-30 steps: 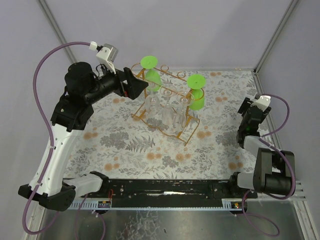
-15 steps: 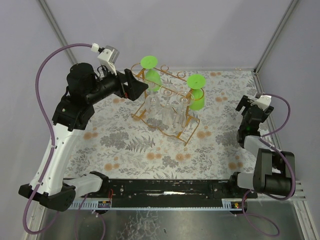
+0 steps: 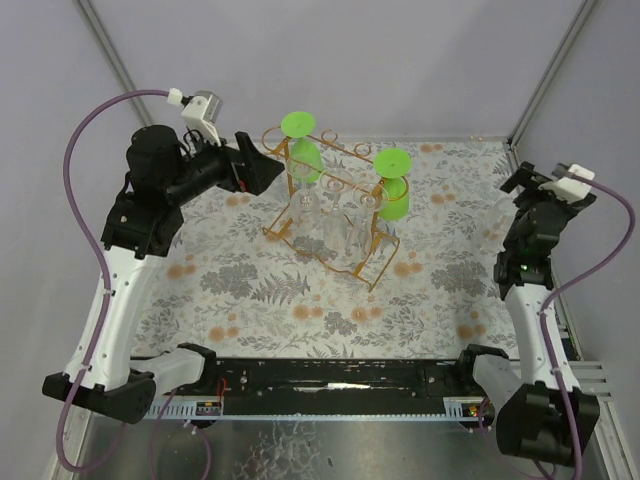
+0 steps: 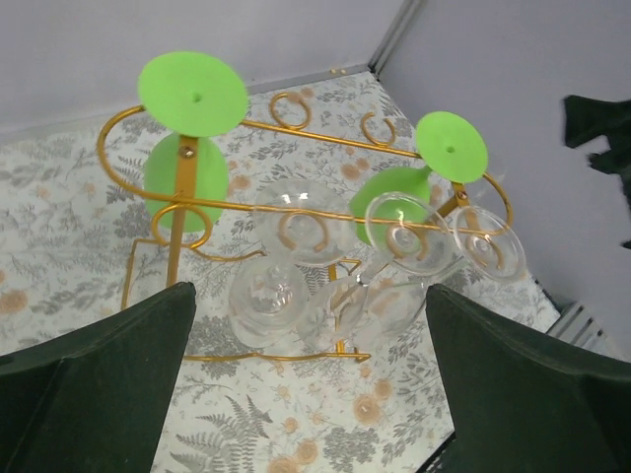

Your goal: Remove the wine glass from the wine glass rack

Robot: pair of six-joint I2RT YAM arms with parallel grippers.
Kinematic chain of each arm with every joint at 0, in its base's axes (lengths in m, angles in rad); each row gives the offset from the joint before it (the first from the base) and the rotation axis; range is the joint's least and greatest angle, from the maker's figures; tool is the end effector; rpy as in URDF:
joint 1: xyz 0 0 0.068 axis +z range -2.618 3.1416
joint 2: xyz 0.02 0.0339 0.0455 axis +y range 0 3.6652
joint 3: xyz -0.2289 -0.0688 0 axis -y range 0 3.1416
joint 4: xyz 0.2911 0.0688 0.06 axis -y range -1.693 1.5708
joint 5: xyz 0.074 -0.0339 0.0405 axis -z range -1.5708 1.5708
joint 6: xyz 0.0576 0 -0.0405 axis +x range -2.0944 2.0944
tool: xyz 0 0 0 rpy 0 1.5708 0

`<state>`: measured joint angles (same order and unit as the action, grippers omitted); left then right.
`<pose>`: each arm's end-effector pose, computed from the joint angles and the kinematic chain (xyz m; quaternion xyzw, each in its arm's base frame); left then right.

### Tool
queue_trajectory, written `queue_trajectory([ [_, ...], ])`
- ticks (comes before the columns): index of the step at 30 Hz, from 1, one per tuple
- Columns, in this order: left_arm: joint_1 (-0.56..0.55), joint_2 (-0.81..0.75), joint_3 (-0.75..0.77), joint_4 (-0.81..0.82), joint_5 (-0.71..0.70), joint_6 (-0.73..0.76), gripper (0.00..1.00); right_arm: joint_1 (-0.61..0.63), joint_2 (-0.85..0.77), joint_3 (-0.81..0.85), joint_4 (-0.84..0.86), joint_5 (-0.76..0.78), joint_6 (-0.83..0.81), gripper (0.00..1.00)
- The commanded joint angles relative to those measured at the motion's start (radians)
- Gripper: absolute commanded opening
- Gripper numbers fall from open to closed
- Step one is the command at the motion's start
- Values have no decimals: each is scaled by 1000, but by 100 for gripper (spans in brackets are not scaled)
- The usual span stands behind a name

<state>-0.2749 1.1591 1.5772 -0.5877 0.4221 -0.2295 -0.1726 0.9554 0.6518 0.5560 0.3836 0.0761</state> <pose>0.2773 -0.1027 0.4749 0.1520 0.7442 -0.3124 0.5705 0.2987 -0.0740 0.3025 0.2241 0.5779 -0.1540 0.7695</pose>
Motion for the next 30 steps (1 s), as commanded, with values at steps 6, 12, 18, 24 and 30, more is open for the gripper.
queue_trajectory([
  [6,130,-3,-64,-4,162,-357,100,-9,-8,622,-632,-284,149,99],
  [12,149,-1,-143,59,264,-618,96,2,43,820,-799,-491,245,99],
  [18,150,29,-181,96,319,-722,76,2,53,879,-946,-551,278,99],
  [24,149,88,-175,170,355,-802,60,2,30,882,-980,-563,308,99],
  [30,149,130,-183,219,369,-843,52,3,12,875,-985,-555,321,99],
])
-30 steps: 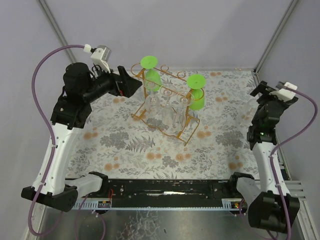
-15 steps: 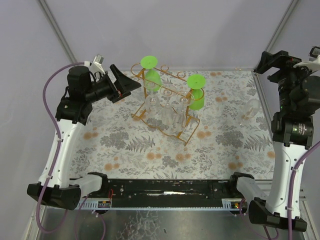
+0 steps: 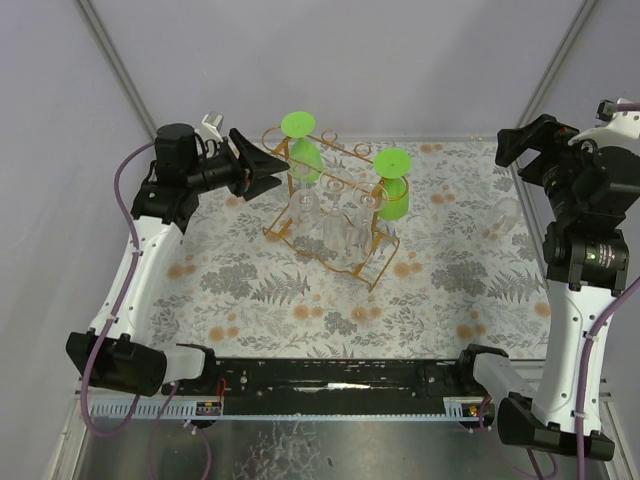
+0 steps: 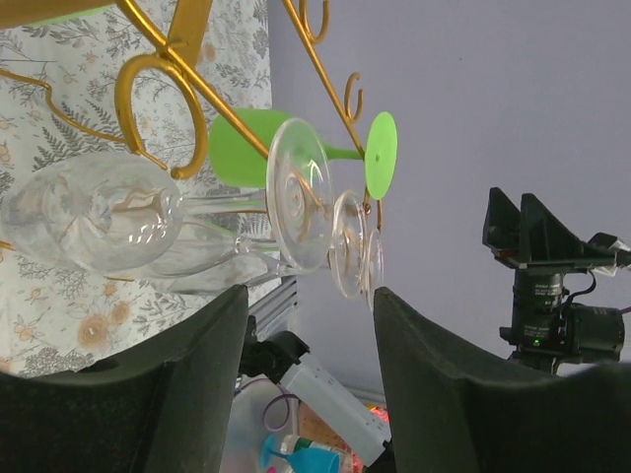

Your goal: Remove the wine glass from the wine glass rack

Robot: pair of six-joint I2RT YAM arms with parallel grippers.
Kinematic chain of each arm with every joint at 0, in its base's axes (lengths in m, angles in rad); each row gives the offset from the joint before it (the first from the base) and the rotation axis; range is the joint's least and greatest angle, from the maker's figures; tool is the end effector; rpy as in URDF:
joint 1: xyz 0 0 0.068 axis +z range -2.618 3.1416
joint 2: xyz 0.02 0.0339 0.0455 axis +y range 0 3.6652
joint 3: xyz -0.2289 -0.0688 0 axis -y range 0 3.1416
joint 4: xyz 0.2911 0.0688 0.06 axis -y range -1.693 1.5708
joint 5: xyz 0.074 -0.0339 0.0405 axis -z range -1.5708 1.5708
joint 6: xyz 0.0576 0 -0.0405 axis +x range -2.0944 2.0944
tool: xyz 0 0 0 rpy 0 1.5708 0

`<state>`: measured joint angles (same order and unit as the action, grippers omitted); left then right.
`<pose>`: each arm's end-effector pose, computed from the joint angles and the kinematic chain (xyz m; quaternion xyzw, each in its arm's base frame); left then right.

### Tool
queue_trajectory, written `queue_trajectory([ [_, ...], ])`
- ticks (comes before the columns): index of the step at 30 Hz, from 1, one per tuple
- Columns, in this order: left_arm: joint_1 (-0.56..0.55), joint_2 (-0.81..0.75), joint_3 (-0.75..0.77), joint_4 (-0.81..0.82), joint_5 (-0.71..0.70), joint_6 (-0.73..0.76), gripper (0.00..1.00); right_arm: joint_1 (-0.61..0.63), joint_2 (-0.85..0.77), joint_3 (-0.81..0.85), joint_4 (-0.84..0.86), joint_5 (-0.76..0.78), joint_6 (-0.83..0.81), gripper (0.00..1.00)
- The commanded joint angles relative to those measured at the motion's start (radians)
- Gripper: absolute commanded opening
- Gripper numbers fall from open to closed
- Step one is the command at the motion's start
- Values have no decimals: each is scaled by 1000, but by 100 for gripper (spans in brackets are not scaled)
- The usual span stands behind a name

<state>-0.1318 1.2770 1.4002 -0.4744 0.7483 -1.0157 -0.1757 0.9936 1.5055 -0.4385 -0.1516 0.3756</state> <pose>0.3362 -0.0841 0.3879 -0.1372 0.7793 -0.5410 0.2851 0.2477 -0.0351 0.5098 0.1313 0.6682 0.1242 0.7217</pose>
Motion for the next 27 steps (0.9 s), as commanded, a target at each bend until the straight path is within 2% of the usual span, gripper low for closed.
queue_trajectory([
  [1,6,16,-14,117,45,-61,52,5,-28,21,9,-18,22,99],
  [10,6,51,-32,174,56,-86,40,5,-20,36,11,-10,26,99],
  [27,3,79,-43,198,37,-93,32,5,-18,29,30,0,18,99],
])
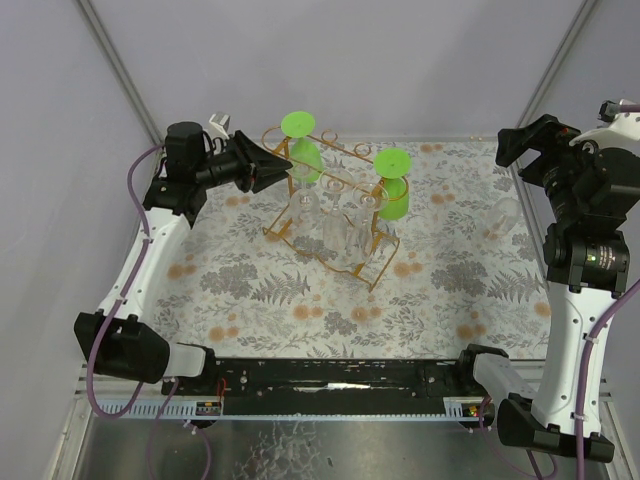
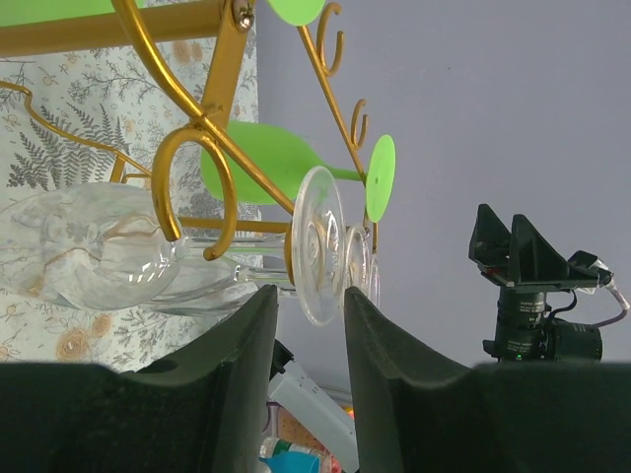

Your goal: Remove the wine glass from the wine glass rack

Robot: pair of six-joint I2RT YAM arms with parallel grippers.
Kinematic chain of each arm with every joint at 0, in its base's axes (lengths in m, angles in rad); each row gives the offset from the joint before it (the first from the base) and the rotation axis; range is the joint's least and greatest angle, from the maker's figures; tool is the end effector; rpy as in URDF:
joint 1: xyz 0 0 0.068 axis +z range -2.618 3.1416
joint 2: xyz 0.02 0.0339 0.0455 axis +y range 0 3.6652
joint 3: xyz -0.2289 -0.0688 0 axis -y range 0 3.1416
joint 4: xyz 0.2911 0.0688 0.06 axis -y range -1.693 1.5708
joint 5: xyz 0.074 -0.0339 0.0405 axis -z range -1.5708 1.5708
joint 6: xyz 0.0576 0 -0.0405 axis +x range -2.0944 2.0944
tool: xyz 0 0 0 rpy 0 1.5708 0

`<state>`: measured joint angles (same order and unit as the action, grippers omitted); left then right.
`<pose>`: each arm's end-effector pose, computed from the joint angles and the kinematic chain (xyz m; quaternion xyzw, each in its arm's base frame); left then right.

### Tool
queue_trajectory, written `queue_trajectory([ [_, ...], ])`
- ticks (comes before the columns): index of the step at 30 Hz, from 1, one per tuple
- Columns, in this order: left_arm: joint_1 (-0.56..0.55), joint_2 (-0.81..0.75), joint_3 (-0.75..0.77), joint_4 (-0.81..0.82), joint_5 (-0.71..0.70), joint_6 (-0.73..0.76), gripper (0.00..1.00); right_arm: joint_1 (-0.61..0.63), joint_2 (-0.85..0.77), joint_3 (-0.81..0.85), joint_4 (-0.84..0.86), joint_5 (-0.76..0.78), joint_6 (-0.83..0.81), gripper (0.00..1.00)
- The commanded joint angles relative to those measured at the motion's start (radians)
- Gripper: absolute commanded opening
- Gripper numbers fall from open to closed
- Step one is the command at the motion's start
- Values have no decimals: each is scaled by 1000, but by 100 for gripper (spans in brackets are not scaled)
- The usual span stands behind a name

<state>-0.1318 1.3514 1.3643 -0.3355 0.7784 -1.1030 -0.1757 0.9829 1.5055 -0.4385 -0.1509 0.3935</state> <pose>0.3610 -0.0887 0.3642 -0.1543 0.7675 -0.5641 0.2626 0.2436 -0.0344 0.5123 0.1362 0.6633 0.1305 0.7242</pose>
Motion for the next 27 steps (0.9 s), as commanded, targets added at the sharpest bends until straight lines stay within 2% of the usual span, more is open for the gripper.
queue_trajectory([
  [1,1,6,-8,59,7,-6,32,6,-6,29,30,-1,1,99],
  [10,-6,11,-14,62,6,-2,25,5,-16,22,32,6,-1,99],
  [16,-6,10,-15,68,7,-6,15,6,-21,18,34,7,0,99],
  [21,-6,11,-16,70,10,-12,1,5,-27,19,28,9,-3,99],
  [27,-6,-8,-25,69,18,-18,0,5,-34,14,21,10,-9,99],
])
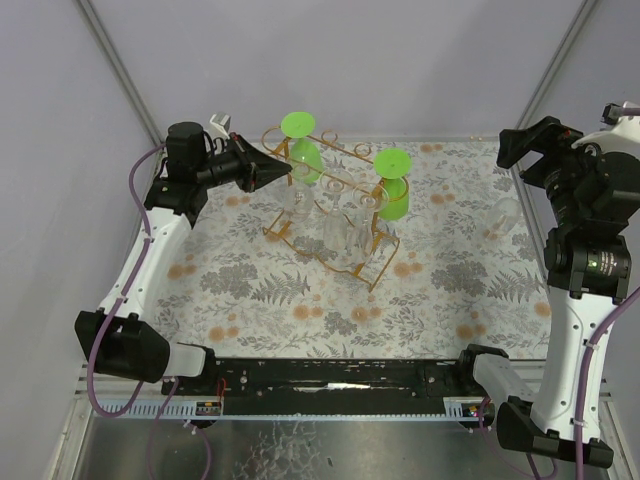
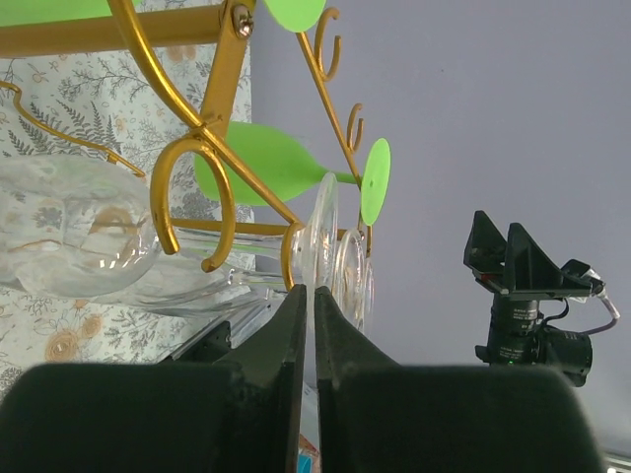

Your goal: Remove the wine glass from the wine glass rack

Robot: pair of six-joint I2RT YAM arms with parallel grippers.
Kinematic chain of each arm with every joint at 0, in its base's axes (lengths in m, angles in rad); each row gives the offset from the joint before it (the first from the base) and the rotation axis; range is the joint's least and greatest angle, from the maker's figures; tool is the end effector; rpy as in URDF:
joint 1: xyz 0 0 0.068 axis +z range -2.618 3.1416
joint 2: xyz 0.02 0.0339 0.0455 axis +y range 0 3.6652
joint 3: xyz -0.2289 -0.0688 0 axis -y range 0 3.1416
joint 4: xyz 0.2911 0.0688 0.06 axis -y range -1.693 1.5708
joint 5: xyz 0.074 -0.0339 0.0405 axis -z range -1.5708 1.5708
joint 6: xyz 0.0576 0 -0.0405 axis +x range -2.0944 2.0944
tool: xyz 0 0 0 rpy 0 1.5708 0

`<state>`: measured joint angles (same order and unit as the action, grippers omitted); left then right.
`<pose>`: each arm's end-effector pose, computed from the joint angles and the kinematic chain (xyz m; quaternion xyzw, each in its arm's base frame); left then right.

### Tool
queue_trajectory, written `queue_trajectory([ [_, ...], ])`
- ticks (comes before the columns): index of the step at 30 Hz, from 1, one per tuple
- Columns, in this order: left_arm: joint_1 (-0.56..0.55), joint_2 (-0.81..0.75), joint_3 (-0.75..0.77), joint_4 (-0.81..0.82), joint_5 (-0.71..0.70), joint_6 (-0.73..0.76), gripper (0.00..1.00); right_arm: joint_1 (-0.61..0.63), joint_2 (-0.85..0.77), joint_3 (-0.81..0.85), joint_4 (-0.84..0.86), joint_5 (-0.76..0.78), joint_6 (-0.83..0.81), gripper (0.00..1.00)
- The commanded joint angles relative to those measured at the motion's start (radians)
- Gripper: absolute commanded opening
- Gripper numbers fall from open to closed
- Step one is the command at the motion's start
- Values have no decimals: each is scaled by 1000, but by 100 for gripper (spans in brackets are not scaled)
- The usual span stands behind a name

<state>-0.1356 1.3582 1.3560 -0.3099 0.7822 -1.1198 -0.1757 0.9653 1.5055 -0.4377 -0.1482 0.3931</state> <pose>0.3633 -0.0905 0.3613 -0.1554 0.7647 -0.5690 0.2595 0.2366 -0.0334 0.5163 0.1347 0.6567 0.1296 0.7306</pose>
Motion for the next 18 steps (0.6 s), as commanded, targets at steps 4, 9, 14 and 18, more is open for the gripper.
queue_trajectory([
  [4,-3,-29,-19,38,17,-11,0,5,-22,16,14,10,-12,99],
  [9,-1,-41,-5,31,23,-18,0,6,-26,22,3,9,-19,99],
  [14,3,-56,-7,25,17,-14,0,6,-29,22,-3,7,-22,99],
  [18,8,-65,-10,26,19,-18,0,5,-31,22,-8,3,-26,99],
])
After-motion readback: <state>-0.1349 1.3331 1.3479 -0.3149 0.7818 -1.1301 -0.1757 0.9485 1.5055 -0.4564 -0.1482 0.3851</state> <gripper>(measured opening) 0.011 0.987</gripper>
